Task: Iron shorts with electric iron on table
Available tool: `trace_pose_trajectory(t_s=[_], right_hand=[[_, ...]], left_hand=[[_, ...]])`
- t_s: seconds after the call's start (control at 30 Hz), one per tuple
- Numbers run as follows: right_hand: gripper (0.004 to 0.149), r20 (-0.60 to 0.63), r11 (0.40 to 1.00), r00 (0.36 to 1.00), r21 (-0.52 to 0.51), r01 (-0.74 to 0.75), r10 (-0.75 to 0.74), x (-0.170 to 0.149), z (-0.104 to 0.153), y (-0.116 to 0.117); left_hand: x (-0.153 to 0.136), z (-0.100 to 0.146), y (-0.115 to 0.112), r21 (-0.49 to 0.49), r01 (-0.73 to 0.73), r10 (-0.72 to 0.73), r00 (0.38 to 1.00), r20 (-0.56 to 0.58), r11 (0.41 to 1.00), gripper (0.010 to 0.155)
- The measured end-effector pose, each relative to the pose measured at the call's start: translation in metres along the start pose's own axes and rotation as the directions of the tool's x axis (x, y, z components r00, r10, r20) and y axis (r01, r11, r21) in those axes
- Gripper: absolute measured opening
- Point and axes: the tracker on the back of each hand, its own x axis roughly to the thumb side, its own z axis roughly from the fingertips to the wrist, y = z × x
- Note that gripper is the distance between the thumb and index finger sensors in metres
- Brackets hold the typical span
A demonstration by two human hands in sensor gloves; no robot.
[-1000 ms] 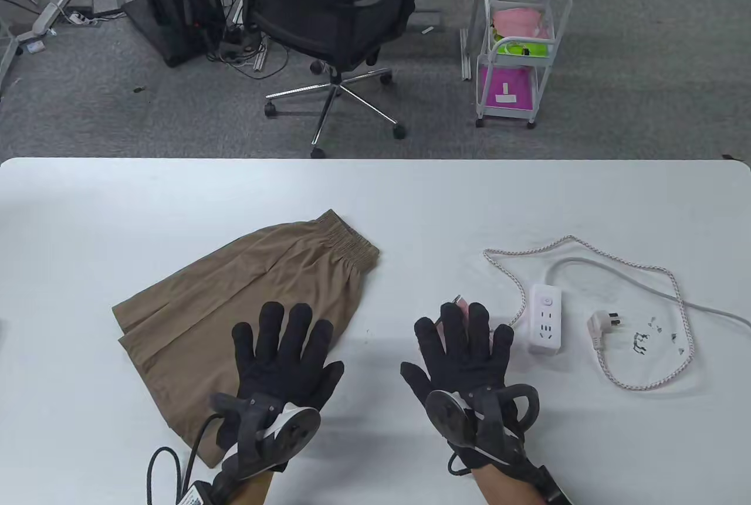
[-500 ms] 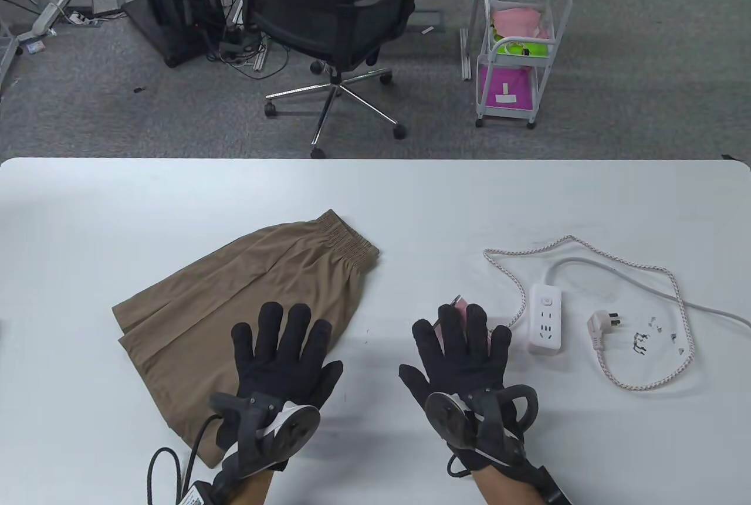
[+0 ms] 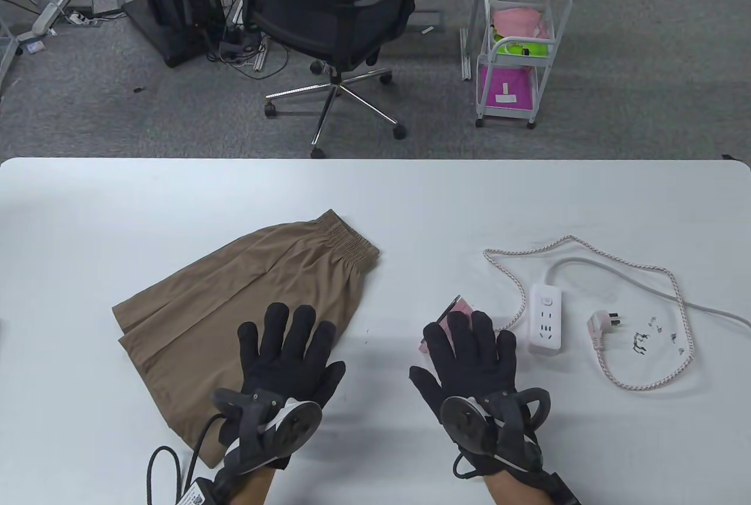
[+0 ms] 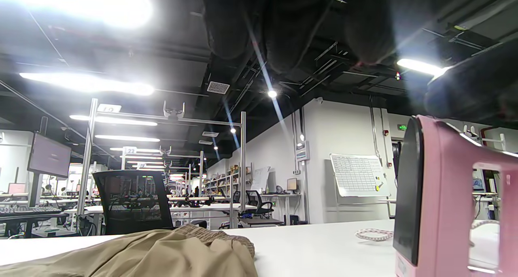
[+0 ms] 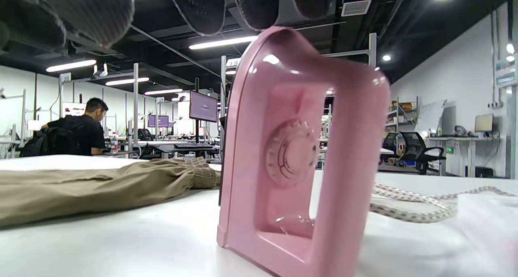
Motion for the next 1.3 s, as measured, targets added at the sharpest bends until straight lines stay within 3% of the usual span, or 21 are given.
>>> trace_pose_trajectory(t_s=[0.33,0.53,0.73,0.9,1.07,1.3], right_hand=[[0.067,-0.158,1.0,0.987,0.026,-0.012,0.016,-0.047,-0.005,-0.038],[0.065,-0.313,0.993,0.946,0.112,-0.048,0.081,-0.095,-0.018,-0.039],[0.063,-0.458,0.966,0.869,0.244,-0.081,0.188,-0.148,-0.034,-0.021],[0.064,-0.542,0.925,0.79,0.371,-0.083,0.288,-0.19,-0.043,0.011],[0.07,-0.588,0.855,0.701,0.516,-0.059,0.403,-0.219,-0.047,0.043],[0.083,-0.578,0.724,0.573,0.689,-0.038,0.581,-0.239,-0.054,0.065]], left_hand=[[-0.006,0.0,0.005,0.017,-0.03,0.03,0.999,-0.016,0.999,0.061],[-0.012,0.0,0.006,0.025,-0.049,0.05,0.998,-0.037,0.999,0.061],[-0.016,-0.001,0.005,0.02,-0.056,0.057,0.997,-0.056,0.998,0.061],[-0.021,-0.002,0.003,0.005,-0.063,0.063,0.995,-0.073,0.998,0.061],[-0.028,-0.004,-0.001,-0.016,-0.06,0.058,0.993,-0.098,0.998,0.061],[-0.035,-0.006,-0.005,-0.032,-0.057,0.053,0.991,-0.126,0.998,0.062]])
